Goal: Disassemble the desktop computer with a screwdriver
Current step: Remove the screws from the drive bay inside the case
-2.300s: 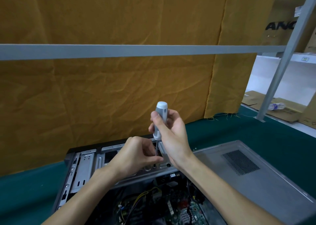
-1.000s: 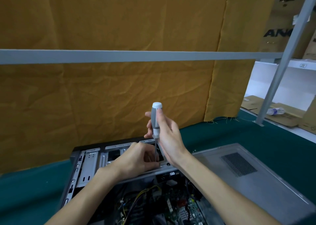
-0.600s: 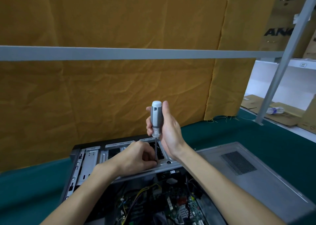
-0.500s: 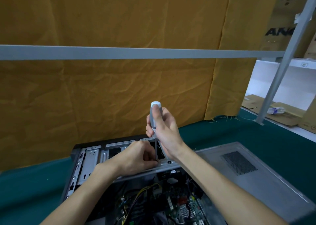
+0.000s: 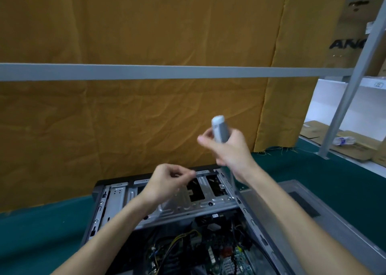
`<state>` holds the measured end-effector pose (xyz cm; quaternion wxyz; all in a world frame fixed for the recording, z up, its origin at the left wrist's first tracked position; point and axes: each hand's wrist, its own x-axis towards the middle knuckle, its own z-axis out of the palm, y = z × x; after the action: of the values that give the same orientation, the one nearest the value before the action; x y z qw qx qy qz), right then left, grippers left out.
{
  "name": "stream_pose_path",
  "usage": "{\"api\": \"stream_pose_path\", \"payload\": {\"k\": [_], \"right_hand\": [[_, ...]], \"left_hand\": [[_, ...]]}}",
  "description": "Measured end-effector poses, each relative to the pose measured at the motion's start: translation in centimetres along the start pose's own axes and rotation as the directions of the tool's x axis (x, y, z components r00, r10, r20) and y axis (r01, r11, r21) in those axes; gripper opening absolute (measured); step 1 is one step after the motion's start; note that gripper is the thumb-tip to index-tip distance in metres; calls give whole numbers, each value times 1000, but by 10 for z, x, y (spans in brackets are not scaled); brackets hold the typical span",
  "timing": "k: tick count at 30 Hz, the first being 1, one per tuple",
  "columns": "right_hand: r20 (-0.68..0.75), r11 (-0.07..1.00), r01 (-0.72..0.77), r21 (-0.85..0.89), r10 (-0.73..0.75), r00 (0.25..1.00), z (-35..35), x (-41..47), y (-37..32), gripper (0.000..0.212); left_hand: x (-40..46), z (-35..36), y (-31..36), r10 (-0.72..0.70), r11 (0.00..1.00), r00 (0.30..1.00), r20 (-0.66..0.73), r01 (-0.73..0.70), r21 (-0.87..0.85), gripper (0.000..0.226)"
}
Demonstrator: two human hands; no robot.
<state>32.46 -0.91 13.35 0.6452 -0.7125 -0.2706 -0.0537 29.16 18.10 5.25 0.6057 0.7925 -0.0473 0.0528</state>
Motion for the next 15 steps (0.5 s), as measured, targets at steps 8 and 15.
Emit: {"api": "stream_pose_path", "payload": {"k": [8, 15], "right_hand": [[36, 829, 204, -521, -218, 975, 10, -32, 38, 24], [45, 827, 231, -513, -243, 969, 5, -38, 50, 5]], "left_hand": [[-3, 11, 16, -253, 784, 960, 117, 275, -556, 37], [-6, 20, 11, -233, 822, 971, 50, 225, -524, 41]]}}
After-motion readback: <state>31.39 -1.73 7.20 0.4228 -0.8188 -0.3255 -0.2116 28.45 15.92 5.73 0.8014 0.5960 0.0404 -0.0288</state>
